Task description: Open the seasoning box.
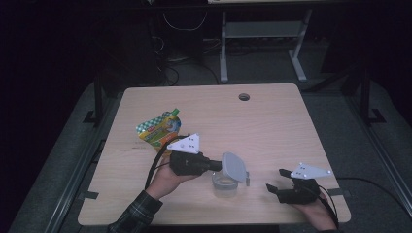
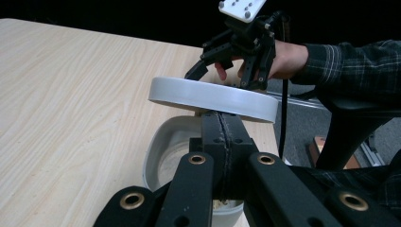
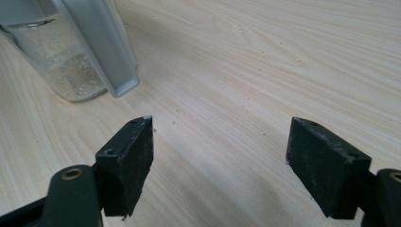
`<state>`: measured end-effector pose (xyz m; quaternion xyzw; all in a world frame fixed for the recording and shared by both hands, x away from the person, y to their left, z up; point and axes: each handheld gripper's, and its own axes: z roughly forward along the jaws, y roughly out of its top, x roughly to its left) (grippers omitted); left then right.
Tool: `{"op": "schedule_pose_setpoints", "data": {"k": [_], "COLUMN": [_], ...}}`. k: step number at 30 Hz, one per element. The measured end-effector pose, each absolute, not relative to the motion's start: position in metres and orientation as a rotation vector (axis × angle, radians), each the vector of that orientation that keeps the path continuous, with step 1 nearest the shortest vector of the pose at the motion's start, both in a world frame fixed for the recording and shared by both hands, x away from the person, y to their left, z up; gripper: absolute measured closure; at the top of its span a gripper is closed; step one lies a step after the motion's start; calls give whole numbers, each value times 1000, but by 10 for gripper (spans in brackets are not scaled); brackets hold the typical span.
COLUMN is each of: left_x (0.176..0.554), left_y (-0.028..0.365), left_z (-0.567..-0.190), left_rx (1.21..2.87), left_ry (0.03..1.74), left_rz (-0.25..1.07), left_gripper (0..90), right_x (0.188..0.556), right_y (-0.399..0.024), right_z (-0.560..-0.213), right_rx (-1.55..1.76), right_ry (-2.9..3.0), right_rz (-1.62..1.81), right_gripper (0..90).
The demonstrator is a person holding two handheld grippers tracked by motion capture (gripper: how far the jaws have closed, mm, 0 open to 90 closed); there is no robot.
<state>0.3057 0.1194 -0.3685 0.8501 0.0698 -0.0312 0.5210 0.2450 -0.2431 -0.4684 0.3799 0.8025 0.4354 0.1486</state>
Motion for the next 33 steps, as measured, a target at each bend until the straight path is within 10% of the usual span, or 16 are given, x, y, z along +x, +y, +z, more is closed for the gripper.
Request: {"op": "schedule_pose_setpoints", "data": {"k": [33], "left_x": [314], "left_y": [92], "left_z": [-351], "left_rx": [1997], "left_ry": [105], "left_rz": [-96], "left_gripper": [900], "right_x": [237], "right_y": [-248], "right_z": [-468], "right_rx": [1088], "right_ry": [2288], "right_rz": [1258], "right_gripper": [234]}}
